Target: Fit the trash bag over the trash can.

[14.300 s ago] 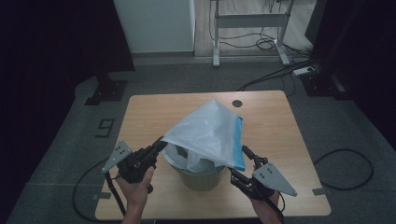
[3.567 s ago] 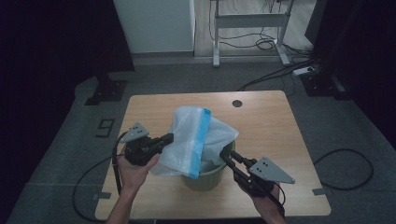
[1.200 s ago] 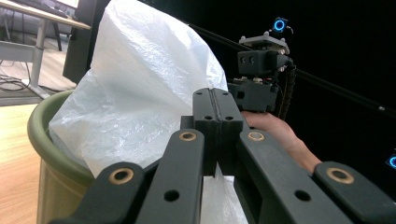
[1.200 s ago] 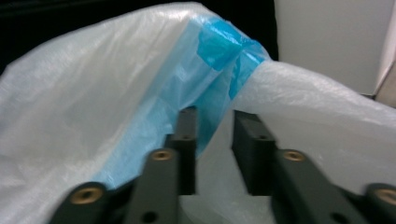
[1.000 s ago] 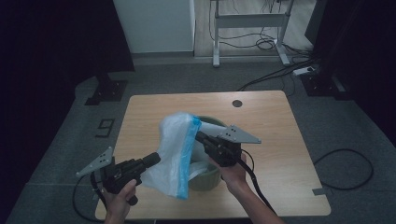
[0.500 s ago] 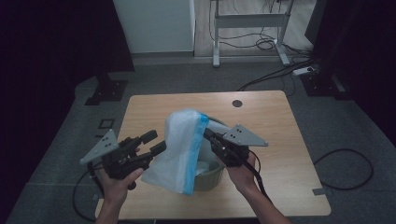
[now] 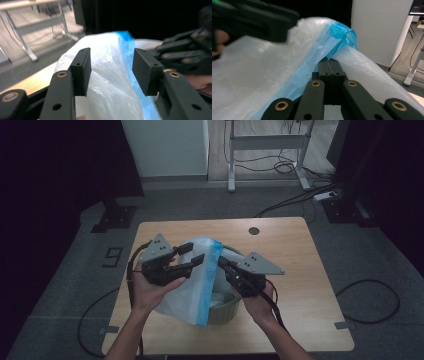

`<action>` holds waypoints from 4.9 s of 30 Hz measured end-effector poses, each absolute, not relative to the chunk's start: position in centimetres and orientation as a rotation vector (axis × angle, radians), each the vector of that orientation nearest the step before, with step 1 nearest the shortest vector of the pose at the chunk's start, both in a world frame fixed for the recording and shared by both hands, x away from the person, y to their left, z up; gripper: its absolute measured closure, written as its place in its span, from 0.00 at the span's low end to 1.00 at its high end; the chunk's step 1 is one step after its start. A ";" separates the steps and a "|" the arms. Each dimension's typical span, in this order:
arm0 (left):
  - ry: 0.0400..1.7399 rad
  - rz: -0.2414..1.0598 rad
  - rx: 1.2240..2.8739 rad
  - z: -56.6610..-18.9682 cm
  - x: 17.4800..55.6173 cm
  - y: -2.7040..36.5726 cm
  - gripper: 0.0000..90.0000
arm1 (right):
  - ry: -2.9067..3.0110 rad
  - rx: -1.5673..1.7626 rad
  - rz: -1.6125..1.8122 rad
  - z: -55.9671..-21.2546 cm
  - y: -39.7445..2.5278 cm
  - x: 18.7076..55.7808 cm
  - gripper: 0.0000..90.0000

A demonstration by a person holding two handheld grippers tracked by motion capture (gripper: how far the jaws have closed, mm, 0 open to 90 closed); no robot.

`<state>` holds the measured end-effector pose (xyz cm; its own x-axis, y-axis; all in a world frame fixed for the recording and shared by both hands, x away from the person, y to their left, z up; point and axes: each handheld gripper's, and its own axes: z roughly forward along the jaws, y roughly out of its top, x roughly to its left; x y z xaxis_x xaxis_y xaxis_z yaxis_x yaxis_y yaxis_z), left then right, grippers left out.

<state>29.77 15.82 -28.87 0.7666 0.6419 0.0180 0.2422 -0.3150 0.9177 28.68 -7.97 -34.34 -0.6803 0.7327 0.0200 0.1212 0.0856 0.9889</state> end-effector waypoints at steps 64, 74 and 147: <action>0.723 0.246 1.464 -37.4 26.7 25.9 0.99 | 1.695 1.012 1.627 -37.8 -21.1 25.2 0.99; 0.741 0.175 1.495 -42.3 24.1 27.2 0.99 | 1.839 1.085 1.628 -44.8 -21.5 22.1 0.99; 0.766 0.255 1.734 -36.2 29.5 22.4 0.99 | 1.974 0.807 1.850 -36.8 -16.3 24.8 0.66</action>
